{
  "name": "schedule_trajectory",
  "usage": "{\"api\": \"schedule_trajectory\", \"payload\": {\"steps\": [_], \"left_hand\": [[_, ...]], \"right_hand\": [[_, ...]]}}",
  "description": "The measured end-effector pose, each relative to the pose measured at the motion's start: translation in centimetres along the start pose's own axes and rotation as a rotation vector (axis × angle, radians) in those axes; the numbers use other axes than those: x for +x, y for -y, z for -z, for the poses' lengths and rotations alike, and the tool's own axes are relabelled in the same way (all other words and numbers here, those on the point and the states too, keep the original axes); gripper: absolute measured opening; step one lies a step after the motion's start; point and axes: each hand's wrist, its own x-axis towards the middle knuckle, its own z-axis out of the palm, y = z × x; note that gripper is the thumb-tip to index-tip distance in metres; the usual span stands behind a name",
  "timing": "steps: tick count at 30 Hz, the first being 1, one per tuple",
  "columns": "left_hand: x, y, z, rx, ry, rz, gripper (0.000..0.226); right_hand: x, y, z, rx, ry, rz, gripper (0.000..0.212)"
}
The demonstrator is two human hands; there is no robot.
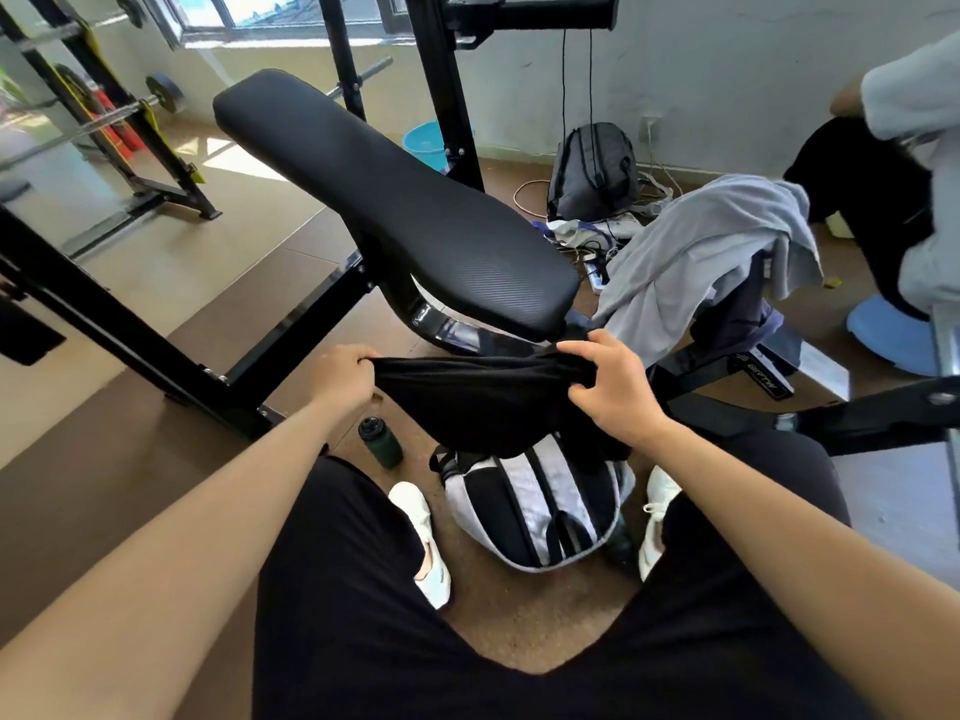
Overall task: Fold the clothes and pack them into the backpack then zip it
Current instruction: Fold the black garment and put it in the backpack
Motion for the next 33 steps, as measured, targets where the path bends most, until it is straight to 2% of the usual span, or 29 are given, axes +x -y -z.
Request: {"api": "schedule_trajectory", "payload": {"steps": [2, 5, 10, 13, 15, 18, 19, 22, 23, 25, 28, 30, 33], "left_hand": [[-0.4, -0.1, -0.8, -0.279, 0.093, 0.143, 0.045], [-0.7, -0.1, -1.9, -0.581, 0.047, 0.261, 0.047], [-0.6, -0.1, -2.8, -0.833, -0.078, 0.24, 0.047], [0.2, 0.2, -2.7, -0.909, -0.102, 0.239, 0.049], [0.7, 0.5, -2.5, -0.944, -0.113, 0.251, 0.048], [1.8, 1.0, -2.0, -0.963, -0.139, 0.278, 0.046], [2.2, 1.2, -1.7, -0.976, -0.149, 0.291, 0.046], [2.8, 1.4, -0.9, -0.984, -0.165, 0.322, 0.044], [2.9, 1.3, -0.7, -0.979, -0.167, 0.322, 0.042], [3.1, 1.0, -0.5, -0.957, -0.16, 0.307, 0.04], [3.4, 0.2, -0.3, -0.888, -0.149, 0.256, 0.043], [3.5, -0.2, -0.2, -0.797, -0.148, 0.205, 0.044], [3.6, -0.2, 0.1, -0.698, -0.163, 0.147, 0.042]], "right_hand": [[-0.3, -0.1, 0.1, -0.041, -0.082, -0.083, 0.049], [-0.6, -0.4, 0.3, -0.16, -0.103, -0.164, 0.034], [-0.4, -0.9, -0.2, -0.438, 0.201, -0.179, 0.028], [-0.2, -0.9, -0.6, -0.537, 0.259, -0.069, 0.021], [0.0, -0.8, -0.6, -0.575, 0.272, 0.064, 0.018], [0.3, -0.1, -0.3, -0.577, 0.379, 0.24, 0.015], [0.3, 0.2, -0.3, -0.562, 0.414, 0.281, 0.022], [-0.6, 2.3, -0.2, -0.546, 0.533, 0.393, 0.079], [-1.0, 3.2, -0.1, -0.574, 0.6, 0.43, 0.092], [-1.6, 4.8, -0.1, -0.687, 0.729, 0.52, 0.103], [-2.2, 5.8, -0.7, -0.865, 0.828, 0.591, 0.093], [-2.2, 5.6, -1.1, -0.873, 0.848, 0.508, 0.076], [-1.5, 4.4, -1.4, -0.751, 0.775, 0.345, 0.058]]}}
